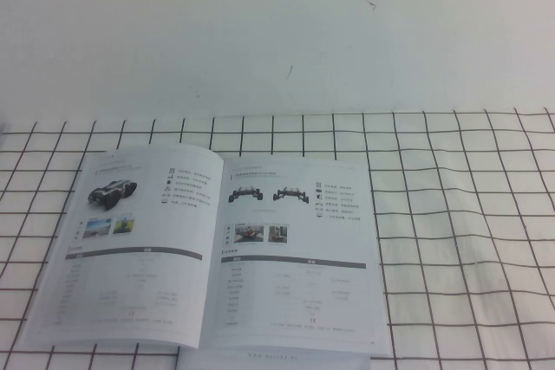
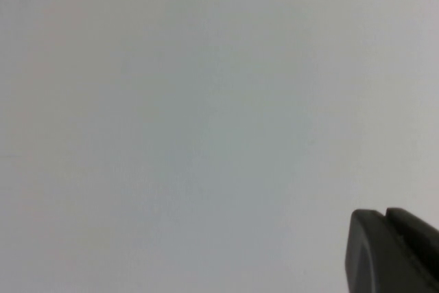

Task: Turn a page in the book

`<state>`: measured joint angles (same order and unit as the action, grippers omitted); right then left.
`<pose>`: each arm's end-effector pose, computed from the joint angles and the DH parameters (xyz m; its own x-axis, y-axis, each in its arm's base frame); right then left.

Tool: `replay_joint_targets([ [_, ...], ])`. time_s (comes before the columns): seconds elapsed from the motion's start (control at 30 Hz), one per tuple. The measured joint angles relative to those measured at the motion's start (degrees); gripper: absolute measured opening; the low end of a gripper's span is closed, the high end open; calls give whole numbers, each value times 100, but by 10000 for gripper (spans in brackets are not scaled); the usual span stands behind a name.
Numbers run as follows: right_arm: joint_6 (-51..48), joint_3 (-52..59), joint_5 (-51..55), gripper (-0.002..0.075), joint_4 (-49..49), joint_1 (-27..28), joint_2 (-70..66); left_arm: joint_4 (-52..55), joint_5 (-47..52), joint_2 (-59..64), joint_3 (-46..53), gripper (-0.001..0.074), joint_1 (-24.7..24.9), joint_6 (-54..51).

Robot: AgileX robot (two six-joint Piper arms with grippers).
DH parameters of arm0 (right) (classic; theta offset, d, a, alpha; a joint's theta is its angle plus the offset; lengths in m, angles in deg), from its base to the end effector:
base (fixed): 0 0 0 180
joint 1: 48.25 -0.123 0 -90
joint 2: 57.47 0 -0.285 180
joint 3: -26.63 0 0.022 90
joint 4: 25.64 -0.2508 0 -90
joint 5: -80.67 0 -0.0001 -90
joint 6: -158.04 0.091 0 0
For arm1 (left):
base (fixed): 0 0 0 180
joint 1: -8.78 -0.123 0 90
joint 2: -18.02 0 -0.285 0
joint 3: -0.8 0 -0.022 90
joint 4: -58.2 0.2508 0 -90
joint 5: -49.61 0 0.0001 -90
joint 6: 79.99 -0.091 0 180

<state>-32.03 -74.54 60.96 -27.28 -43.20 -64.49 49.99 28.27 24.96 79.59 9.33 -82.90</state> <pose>0.0487 -0.0052 0.2346 0.3840 -0.1828 -0.9051 0.1555 0.9790 -0.1317 0.0477 0.0043 0.2370 0.4307 -0.0867 -0.8983 -0.0017 0.9953 -0.0969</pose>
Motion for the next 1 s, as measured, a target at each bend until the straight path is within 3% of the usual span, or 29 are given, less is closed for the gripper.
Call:
replay_joint_targets([
  [0.13, 98, 0, -172, -2, -336, 0, 0, -269, 78, 0, -44, -3, 0, 290],
  [0.23, 223, -17, -29, -2, -417, 0, 0, -294, 701, 0, -449, -3, 0, 187],
  [0.37, 601, -640, 1099, -2, -417, 0, 0, -294, 1880, 112, -1278, -3, 0, -364],
  [0.57, 862, -2113, 3726, -2, -417, 0, -333, -416, 4383, 1354, -2605, -3, 0, -945],
  [0.77, -102, -3086, 6054, -2, -841, -11, -1632, -2090, 4593, 2709, -2732, -3, 35, -1239],
  [1.0, -2244, -3239, 6745, -2, -2630, -20, -3374, -3968, 5045, 5093, -3361, -3, 44, -2726],
])
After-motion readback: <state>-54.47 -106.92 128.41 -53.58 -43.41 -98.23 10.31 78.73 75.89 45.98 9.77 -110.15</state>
